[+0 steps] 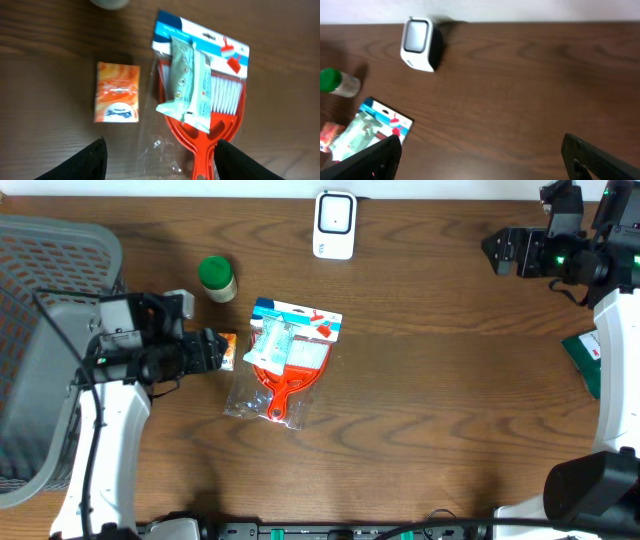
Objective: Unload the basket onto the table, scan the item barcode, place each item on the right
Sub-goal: 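Reach the left gripper to the mint-green wipes pack on the dustpan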
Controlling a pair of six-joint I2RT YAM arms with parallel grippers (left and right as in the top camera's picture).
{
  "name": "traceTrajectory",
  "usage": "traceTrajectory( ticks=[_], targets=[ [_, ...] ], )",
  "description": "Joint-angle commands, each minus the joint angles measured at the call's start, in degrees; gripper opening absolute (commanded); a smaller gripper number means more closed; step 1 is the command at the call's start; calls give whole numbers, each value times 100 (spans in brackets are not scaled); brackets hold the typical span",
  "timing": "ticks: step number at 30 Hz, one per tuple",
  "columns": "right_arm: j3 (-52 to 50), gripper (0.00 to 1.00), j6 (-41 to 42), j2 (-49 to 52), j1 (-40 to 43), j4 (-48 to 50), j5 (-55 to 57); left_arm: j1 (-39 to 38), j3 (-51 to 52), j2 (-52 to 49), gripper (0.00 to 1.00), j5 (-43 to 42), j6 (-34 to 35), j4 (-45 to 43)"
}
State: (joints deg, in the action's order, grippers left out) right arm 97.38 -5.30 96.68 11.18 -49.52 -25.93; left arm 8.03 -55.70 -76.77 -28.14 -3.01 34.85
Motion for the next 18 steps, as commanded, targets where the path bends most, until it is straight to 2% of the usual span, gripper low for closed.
traceTrajectory(
  ticks=[1,8,18],
  targets=[
    [0,99,-122,-107,2,-92,258,-273,31,-273,69,-31,-404,22],
    [0,99,-127,-94,2,-243,264,-942,31,-1075,69,48,-531,-151],
    [0,99,-269,-94,-2,-326,275,-1010,31,-1814,68,33,-214,-560]
  ],
)
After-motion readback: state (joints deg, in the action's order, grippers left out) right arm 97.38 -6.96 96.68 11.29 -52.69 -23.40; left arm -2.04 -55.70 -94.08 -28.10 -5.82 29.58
